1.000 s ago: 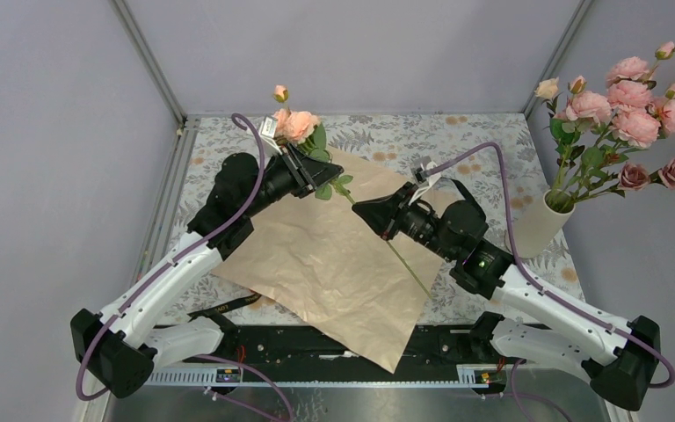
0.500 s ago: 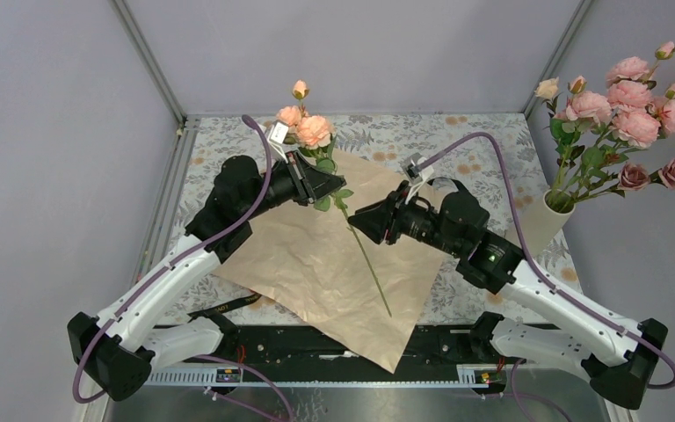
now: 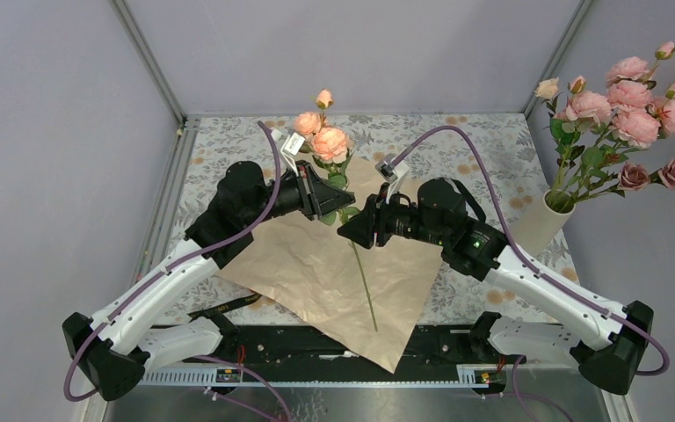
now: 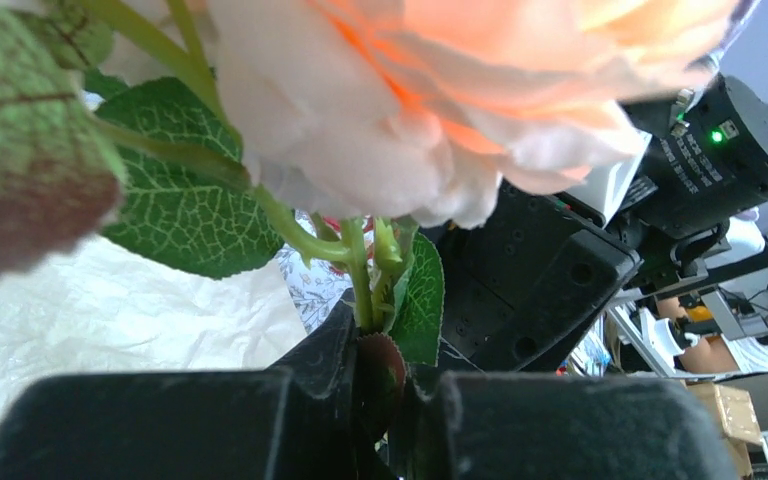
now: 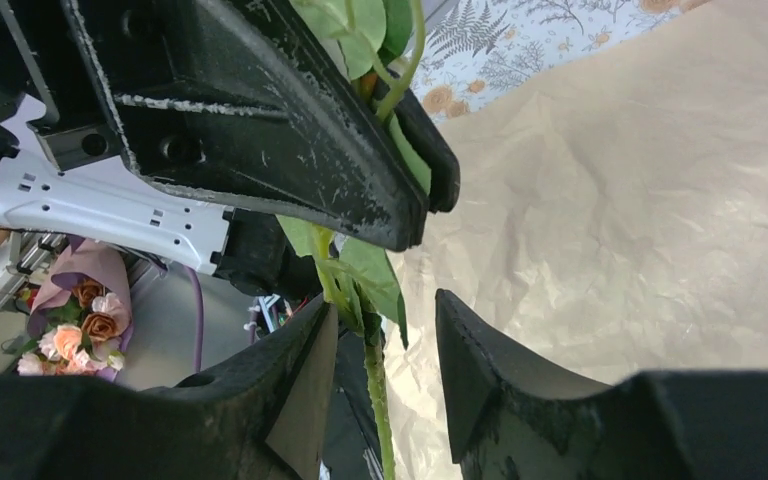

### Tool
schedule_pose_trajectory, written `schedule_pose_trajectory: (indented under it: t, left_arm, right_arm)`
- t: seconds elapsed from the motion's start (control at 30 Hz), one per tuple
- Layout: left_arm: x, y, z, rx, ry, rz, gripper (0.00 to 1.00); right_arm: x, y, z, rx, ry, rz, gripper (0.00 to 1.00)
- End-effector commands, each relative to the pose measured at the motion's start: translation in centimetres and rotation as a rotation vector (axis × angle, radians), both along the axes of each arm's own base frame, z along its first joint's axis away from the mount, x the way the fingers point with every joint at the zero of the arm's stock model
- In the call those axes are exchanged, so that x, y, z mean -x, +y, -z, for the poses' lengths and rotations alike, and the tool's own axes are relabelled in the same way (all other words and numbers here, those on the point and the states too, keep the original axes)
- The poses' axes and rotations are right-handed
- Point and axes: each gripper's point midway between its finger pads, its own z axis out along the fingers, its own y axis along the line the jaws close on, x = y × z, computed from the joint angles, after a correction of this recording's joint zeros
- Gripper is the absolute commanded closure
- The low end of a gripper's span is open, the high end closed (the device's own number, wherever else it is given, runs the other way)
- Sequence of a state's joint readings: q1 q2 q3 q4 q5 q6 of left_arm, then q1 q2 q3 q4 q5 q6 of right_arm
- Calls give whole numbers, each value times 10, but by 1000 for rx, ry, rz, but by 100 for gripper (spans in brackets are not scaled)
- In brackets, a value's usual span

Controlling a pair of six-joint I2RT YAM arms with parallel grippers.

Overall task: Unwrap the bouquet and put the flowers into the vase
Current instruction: Insert the fake flower into the vase.

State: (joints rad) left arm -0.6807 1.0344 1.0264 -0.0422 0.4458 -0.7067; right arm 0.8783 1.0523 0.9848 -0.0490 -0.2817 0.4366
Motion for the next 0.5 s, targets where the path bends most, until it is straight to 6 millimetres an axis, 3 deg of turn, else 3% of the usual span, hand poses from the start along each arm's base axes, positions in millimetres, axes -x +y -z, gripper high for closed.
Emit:
schedule_pose_trajectory:
  t: [0.0,0.13,0.3,0.37,0.43,0.47]
  left_arm:
    - [13,-2,-32,26,-108,52,100]
    - [17,-7,-28,20,-99,90,100]
    - [18,-8,-28,15,-103,93,100]
    - [16,-6,-25,1,-102,74,100]
    - [14,-5,-23,-17,-105,62,87]
    - [13,-4,-23,-26,-109,55,74]
  right_arm:
    - [0,-2,-37,-57,-91,3,54]
    - [-1,-3,-42,-74,-100,14,60]
    - [-2,-5,-47,-113,-111,31,96]
    - [-2,-9,-50,-128,-127,49,100]
    - [-3,-14,-54,-144,-149,69,100]
    - [-3,-17,-56,-147,-162,80,100]
